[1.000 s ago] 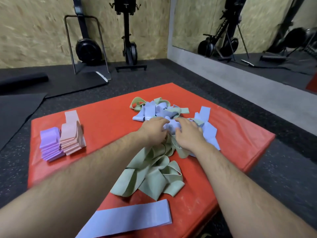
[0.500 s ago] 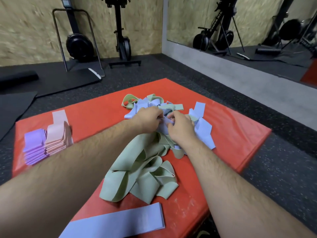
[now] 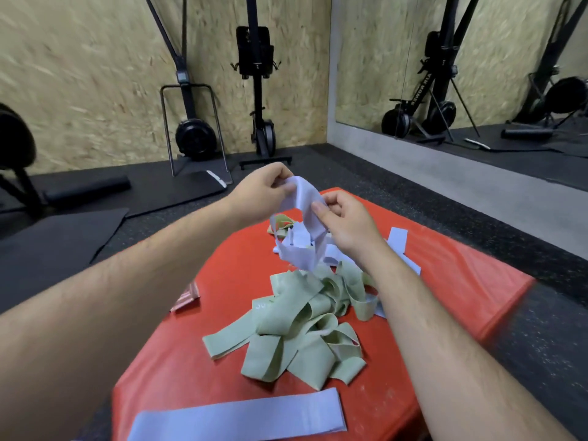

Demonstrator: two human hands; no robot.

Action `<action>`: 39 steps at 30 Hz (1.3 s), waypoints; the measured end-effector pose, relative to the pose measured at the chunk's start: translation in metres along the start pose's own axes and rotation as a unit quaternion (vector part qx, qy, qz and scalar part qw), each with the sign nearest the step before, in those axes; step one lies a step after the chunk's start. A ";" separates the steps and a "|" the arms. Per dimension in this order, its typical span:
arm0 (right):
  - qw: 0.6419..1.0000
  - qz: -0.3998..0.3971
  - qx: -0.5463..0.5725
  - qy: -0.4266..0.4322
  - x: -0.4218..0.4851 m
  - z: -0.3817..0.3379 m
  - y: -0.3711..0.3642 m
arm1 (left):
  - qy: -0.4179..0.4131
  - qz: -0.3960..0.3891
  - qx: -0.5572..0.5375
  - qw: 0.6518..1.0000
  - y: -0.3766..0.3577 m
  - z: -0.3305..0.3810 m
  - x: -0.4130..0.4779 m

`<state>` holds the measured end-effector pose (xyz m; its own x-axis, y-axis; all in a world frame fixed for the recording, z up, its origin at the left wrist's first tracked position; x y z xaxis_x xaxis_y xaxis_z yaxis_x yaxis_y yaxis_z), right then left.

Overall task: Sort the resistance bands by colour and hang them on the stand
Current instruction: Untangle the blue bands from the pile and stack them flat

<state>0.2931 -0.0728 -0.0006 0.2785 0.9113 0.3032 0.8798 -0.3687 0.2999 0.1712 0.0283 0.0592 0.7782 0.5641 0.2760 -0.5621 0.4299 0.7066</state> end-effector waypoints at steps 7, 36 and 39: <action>0.994 -0.029 0.106 0.016 -0.021 -0.058 -0.070 | 0.050 0.096 -0.019 0.994 0.048 -0.026 -0.086; 0.982 -0.058 -0.159 0.078 -0.044 -0.049 -0.160 | 0.058 0.208 -0.095 0.972 0.042 -0.090 -0.206; 0.979 -0.066 -0.154 0.118 -0.050 -0.056 -0.168 | 0.089 0.198 -0.236 0.947 0.032 -0.099 -0.205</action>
<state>0.1097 -0.0668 -0.0153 0.0415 0.9009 0.4321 0.7337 -0.3210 0.5989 -0.0342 -0.0036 -0.0392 0.4449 0.8387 0.3141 -0.8950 0.4037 0.1898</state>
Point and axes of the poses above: each hand's wrist, its own x-axis towards the middle knuckle, its own y-axis out of the back of the hand, z = x × y, the point moved 10 cm from there along x, towards the middle knuckle, and after that the axes turned 12 degrees about -z, right-handed, at the moved point
